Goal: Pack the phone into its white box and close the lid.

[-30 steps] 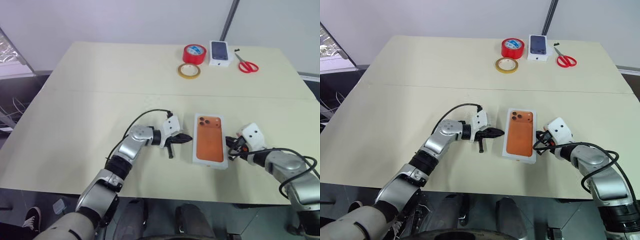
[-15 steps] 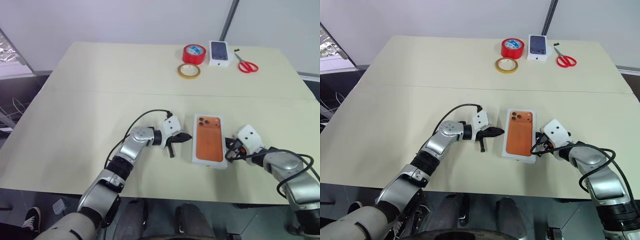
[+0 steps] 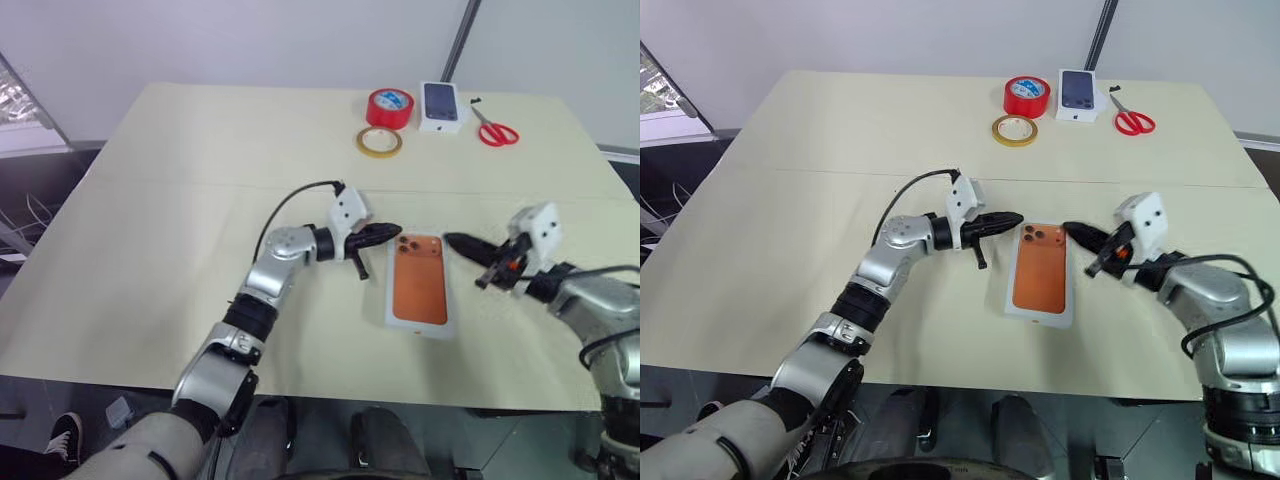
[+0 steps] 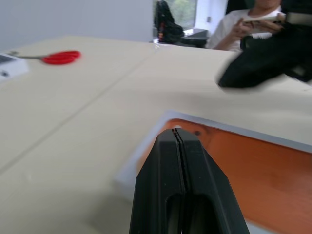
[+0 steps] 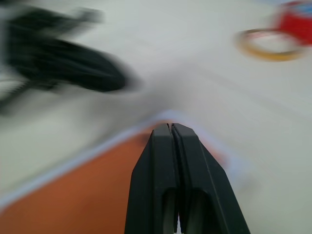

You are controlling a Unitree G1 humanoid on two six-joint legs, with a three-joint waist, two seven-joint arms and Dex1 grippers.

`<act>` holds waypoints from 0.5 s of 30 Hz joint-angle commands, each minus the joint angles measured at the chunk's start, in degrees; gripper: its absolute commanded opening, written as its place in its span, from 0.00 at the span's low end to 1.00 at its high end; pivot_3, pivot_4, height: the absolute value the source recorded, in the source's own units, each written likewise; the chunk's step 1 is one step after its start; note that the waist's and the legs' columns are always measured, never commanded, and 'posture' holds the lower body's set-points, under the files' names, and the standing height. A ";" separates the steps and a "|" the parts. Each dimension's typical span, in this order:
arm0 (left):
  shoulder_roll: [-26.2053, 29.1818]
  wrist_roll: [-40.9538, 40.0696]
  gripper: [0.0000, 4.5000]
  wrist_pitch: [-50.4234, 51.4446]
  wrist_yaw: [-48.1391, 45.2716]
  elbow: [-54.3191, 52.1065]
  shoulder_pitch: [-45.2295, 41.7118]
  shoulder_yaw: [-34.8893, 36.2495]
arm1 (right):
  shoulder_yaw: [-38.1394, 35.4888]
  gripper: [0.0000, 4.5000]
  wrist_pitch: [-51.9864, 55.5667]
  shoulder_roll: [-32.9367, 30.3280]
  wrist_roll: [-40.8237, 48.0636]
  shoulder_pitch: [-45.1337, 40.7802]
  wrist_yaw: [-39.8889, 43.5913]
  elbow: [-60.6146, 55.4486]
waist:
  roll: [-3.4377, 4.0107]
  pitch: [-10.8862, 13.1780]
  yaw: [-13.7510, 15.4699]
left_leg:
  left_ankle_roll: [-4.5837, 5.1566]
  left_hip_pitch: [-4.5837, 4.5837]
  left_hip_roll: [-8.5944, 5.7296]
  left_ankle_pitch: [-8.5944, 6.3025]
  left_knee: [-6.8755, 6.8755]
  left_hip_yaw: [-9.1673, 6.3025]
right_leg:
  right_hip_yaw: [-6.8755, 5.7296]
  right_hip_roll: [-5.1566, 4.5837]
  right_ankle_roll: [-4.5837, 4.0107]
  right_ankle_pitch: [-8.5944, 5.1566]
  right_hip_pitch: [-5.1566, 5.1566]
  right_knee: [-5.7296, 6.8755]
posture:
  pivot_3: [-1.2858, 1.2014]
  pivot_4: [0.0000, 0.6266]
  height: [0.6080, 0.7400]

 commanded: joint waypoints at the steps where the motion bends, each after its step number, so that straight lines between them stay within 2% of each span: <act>1: -1.02 3.60 0.00 -3.02 2.03 3.69 -1.23 -2.46 | 8.82 0.02 -3.76 -6.19 -12.13 6.29 0.93 1.68 | 0.02 -0.02 0.13 | 0.00 0.00 0.00 0.00 0.01 0.00 | -0.01 0.00 0.00 0.00 0.01 0.00 | 0.52 0.24 1.00; 4: -0.85 5.51 0.00 -3.64 1.64 6.01 -0.33 -4.23 | 12.77 0.02 -5.63 -7.77 -17.60 9.26 -0.85 4.72 | -0.10 -0.10 -0.08 | 0.01 0.10 -0.06 -0.01 0.01 0.04 | -0.02 -0.01 0.01 -0.01 0.11 -0.01 | 0.52 0.24 1.00; 7: -0.22 6.25 0.00 -1.28 0.91 6.79 0.57 -5.20 | 13.28 0.02 -7.92 -7.48 -18.25 10.14 -0.45 4.86 | -0.35 -0.26 -0.03 | 0.01 0.43 0.01 -0.01 -0.03 -0.07 | -0.07 0.04 0.01 -0.01 0.47 -0.11 | 0.52 0.24 1.00; 9: -0.10 3.24 0.00 2.70 -1.71 5.55 1.20 -3.68 | 11.86 0.02 -5.73 -5.79 -15.32 8.72 -0.76 3.34 | -0.47 -0.34 0.01 | 0.00 0.65 0.00 -0.03 -0.06 -0.07 | -0.06 -0.01 0.00 -0.02 0.70 -0.17 | 0.52 0.24 1.00; 10: 0.30 2.48 0.06 3.43 -1.81 5.00 1.43 -2.77 | 10.32 0.00 -3.09 -4.45 -11.48 7.69 -0.29 2.26 | -0.57 -0.39 -0.04 | 0.01 0.71 0.00 -0.03 -0.07 -0.07 | -0.06 -0.05 0.00 -0.02 0.76 -0.18 | 0.52 0.24 1.00; 12: 1.86 0.86 0.19 5.35 -2.95 3.31 1.68 -1.16 | 7.07 0.13 -1.25 -1.60 -6.08 5.14 -0.07 1.08 | -0.63 -0.41 -0.21 | 0.00 0.71 0.06 -0.04 -0.08 -0.09 | -0.05 -0.09 -0.01 -0.02 0.76 -0.18 | 0.52 0.24 1.00; 15: 5.98 0.92 0.53 4.97 -2.52 -2.42 2.64 0.36 | 2.75 0.43 0.80 1.18 -1.22 1.79 -0.98 0.58 | -0.43 -0.32 -0.70 | -0.01 0.66 0.10 -0.04 -0.19 -0.06 | 0.02 -0.08 -0.03 -0.01 0.55 -0.12 | 0.52 0.24 1.00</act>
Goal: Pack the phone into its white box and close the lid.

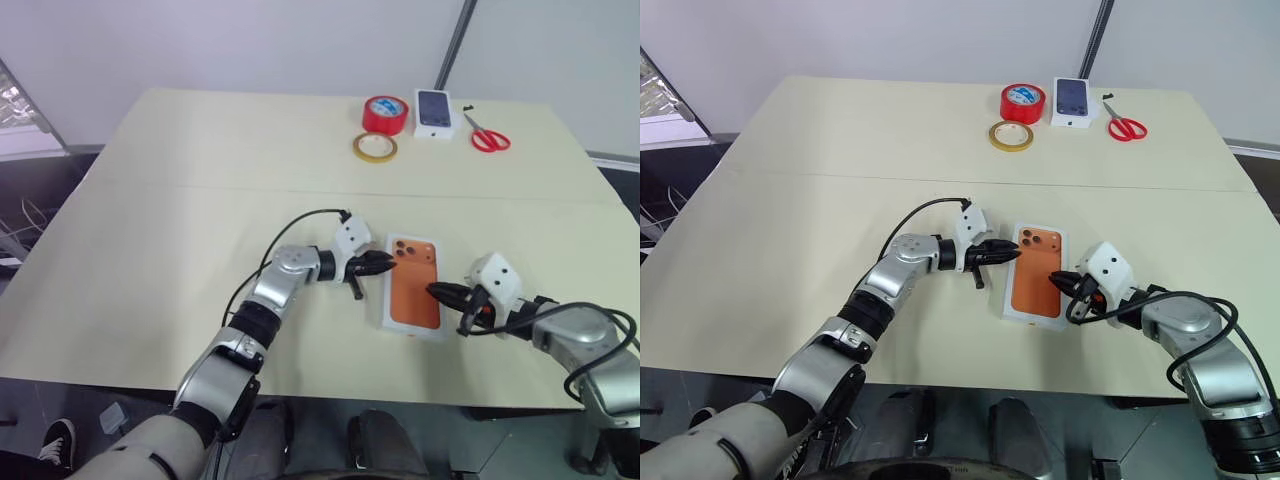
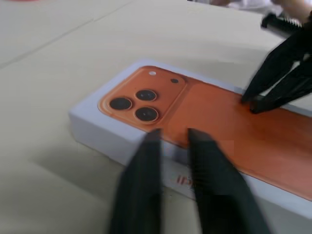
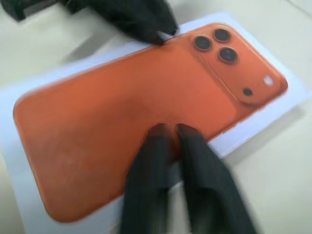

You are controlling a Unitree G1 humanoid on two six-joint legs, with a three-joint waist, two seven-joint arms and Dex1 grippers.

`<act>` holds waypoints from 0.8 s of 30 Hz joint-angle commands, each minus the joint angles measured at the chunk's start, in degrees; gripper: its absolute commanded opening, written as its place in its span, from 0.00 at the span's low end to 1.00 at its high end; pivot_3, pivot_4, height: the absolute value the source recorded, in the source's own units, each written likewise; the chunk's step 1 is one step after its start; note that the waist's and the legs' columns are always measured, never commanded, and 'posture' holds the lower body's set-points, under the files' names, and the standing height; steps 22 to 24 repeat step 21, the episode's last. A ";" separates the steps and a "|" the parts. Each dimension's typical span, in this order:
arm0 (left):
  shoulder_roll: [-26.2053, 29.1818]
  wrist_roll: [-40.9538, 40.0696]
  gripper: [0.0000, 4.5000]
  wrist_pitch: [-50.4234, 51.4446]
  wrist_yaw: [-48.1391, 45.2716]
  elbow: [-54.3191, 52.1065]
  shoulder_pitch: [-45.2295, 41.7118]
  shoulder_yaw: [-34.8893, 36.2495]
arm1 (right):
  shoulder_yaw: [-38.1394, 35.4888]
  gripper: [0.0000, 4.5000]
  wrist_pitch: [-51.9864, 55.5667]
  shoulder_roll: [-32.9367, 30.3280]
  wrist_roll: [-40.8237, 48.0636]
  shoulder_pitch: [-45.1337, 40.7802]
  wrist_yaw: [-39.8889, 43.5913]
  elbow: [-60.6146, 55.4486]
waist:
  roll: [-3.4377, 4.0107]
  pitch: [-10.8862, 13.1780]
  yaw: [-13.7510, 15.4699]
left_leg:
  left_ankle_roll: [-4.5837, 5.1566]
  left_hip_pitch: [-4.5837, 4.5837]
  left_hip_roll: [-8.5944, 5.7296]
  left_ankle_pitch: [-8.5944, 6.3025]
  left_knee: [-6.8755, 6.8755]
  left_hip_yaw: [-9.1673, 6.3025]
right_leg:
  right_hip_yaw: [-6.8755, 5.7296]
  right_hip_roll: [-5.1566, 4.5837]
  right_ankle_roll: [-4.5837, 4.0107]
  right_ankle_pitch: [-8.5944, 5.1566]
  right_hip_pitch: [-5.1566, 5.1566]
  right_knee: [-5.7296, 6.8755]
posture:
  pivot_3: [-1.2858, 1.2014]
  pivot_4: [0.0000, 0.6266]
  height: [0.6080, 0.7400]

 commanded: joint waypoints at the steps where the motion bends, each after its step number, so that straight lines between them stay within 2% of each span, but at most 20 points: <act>1: 4.91 -1.64 0.65 1.55 -0.29 -8.89 1.44 3.13 | -4.77 0.55 3.04 1.68 6.39 -3.14 -0.27 -1.09 | 0.27 0.09 -0.27 | 0.00 -0.09 0.01 0.00 -0.02 0.01 | 0.03 0.01 -0.01 0.00 -0.11 0.02 | 0.52 0.24 1.00; 4: 10.45 -5.00 1.00 5.69 -2.59 -17.91 3.76 5.80 | -5.79 0.90 1.94 0.69 6.46 -3.82 1.16 -0.70 | 0.38 0.13 -0.48 | -0.02 -0.57 0.01 0.02 0.04 0.01 | 0.02 0.00 0.00 0.01 -0.56 0.10 | 0.52 0.24 1.00; 5: 13.40 -6.50 1.00 6.95 -4.07 -21.60 5.38 7.14 | -5.47 0.99 -1.04 -0.13 4.10 -3.72 1.53 -0.10 | 0.38 0.12 -0.56 | -0.03 -0.65 0.00 0.03 0.06 0.01 | 0.02 0.00 0.00 0.01 -0.64 0.12 | 0.52 0.24 1.00; 9: 25.27 -9.45 1.00 9.72 -7.95 -30.50 13.89 11.85 | -6.51 0.99 -8.62 -2.55 2.56 -3.24 6.64 1.03 | 0.48 0.11 -1.02 | -0.04 -0.62 -0.01 0.03 0.03 0.04 | 0.03 -0.02 0.00 0.01 -0.61 0.06 | 0.52 0.24 1.00; 15: 34.85 -13.88 1.00 12.92 -7.52 -38.69 27.43 20.32 | -9.25 0.99 -15.31 -5.81 1.44 -1.13 13.31 7.25 | 0.53 0.15 -0.64 | -0.03 -0.54 -0.02 0.02 0.03 0.04 | 0.00 -0.18 -0.01 0.00 -0.48 0.00 | 0.52 0.24 1.00; 20: 37.30 -18.16 1.00 18.39 -3.20 -47.92 36.00 27.12 | -11.05 0.99 -16.91 -7.15 1.03 -3.39 13.86 14.01 | 0.57 0.14 -0.75 | -0.04 -0.56 -0.05 0.01 0.02 0.05 | -0.01 -0.32 -0.05 0.00 -0.49 -0.04 | 0.52 0.24 1.00; 24: 37.30 -18.90 1.00 19.46 -2.32 -48.91 36.75 27.94 | -10.98 0.99 -17.48 -7.15 0.70 -3.87 13.74 14.91 | 0.57 0.14 -0.75 | -0.04 -0.55 -0.05 0.00 0.01 0.05 | -0.01 -0.34 -0.06 0.00 -0.49 -0.04 | 0.52 0.24 1.00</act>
